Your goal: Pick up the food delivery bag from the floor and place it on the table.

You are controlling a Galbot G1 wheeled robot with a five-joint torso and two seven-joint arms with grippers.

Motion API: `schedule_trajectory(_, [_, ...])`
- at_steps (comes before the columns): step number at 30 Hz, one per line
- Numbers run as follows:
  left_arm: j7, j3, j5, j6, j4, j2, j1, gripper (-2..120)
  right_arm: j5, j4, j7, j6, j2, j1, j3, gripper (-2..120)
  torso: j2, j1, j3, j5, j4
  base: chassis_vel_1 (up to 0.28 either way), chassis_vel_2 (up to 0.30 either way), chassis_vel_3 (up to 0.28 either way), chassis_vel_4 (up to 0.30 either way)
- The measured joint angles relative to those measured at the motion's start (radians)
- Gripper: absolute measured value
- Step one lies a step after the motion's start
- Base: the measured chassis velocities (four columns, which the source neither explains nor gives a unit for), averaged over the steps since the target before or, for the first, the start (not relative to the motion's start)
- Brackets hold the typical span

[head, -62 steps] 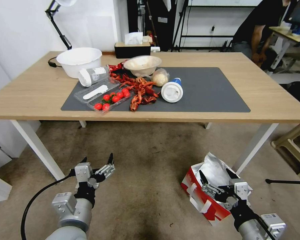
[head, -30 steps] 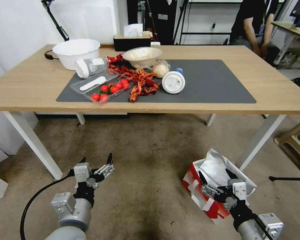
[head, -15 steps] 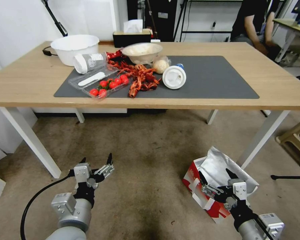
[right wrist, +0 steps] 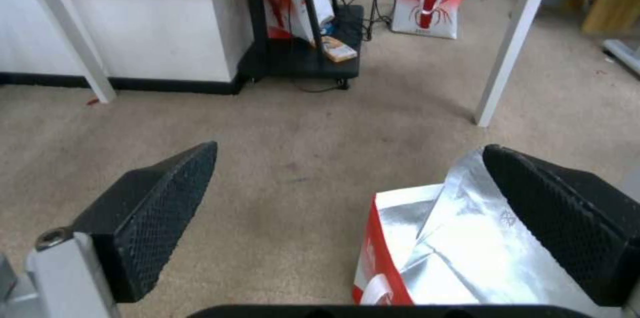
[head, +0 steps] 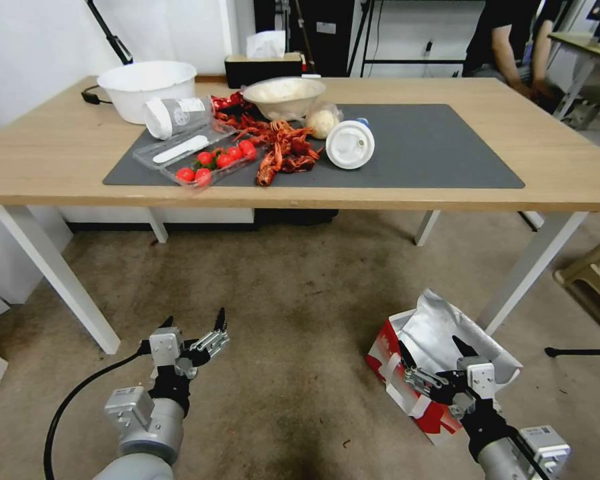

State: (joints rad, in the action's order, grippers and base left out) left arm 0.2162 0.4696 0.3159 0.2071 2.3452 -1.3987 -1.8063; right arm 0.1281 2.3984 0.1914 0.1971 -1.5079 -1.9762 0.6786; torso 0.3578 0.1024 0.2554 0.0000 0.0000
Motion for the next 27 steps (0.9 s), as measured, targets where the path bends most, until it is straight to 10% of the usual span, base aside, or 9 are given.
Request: schedule_trajectory(27, [-0.010, -0.005, -0.012, -0.012, -0.006, -0.004, -0.002, 100, 0.021, -0.006, 0.009, -0.001, 0.014, -0.004, 0.006, 100, -0.123, -0.036, -0.087, -0.0001, 0.0001, 0.000, 0.000, 0.000, 0.000])
